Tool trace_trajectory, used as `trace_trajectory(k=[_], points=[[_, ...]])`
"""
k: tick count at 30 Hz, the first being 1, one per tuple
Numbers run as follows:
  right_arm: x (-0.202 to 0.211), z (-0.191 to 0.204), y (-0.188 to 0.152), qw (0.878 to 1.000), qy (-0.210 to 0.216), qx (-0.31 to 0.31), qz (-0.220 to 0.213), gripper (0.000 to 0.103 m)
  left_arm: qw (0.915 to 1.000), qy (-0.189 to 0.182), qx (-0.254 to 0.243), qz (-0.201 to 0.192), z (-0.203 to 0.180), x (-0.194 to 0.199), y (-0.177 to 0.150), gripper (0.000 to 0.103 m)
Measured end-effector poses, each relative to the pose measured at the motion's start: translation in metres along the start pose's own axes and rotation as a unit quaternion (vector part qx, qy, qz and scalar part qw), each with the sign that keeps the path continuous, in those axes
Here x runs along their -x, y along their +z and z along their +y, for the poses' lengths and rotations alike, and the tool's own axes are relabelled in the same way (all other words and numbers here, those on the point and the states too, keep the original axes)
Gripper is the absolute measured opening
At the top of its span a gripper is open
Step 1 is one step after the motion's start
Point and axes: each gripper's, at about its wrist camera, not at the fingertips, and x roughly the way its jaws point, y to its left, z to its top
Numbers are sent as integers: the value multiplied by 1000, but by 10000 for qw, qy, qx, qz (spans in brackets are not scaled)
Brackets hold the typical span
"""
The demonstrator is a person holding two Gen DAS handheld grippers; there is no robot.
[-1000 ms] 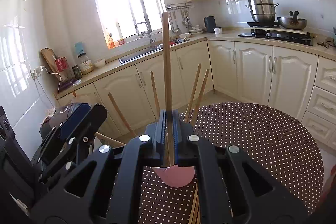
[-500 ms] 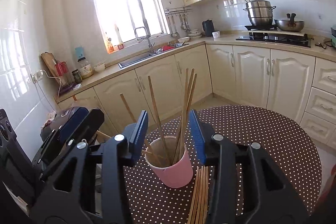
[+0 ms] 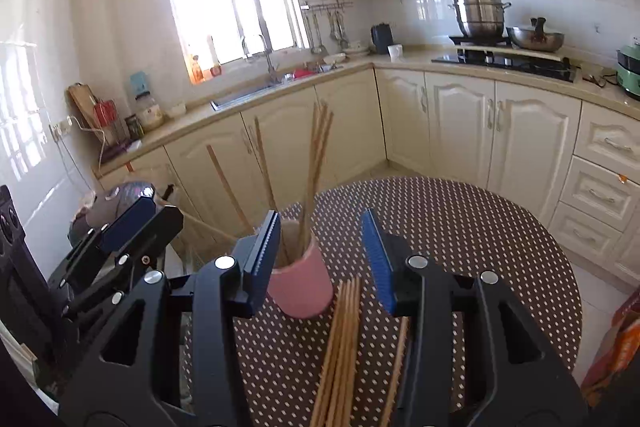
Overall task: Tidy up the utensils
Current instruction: 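Lower the right gripper to the chopstick pile and close on chopsticks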
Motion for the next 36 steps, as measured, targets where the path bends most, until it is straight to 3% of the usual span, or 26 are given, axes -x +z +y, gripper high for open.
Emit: trace_trajectory(k=[8, 12, 15, 18, 26, 29, 36], points=[[-11, -25, -35, 9969, -284, -19, 737, 43, 9918, -289, -210, 1227, -25, -28, -42, 49], [-26, -38, -54, 9911, -457, -63, 1251, 43, 9769, -117, -422, 2093, -40, -54, -65, 49], [-36, -46, -66, 9858, -537, -115, 1585, 43, 9579, -173, -314, 2849, -43, -77, -85, 49], [-45, -54, -75, 9810, -524, -207, 1859, 43, 9461, -217, -239, 3223, -44, -93, -99, 49], [-68, -66, -96, 9692, -516, -336, 2386, 43, 9254, -109, -148, 3784, -48, -123, -122, 49], [-72, -70, -101, 9674, -476, -361, 2460, 43, 9199, -76, -111, 3919, -48, -134, -127, 39], [-84, -68, -105, 9641, -436, -308, 2602, 43, 9182, -82, -2, 3959, -52, -152, -134, 37]])
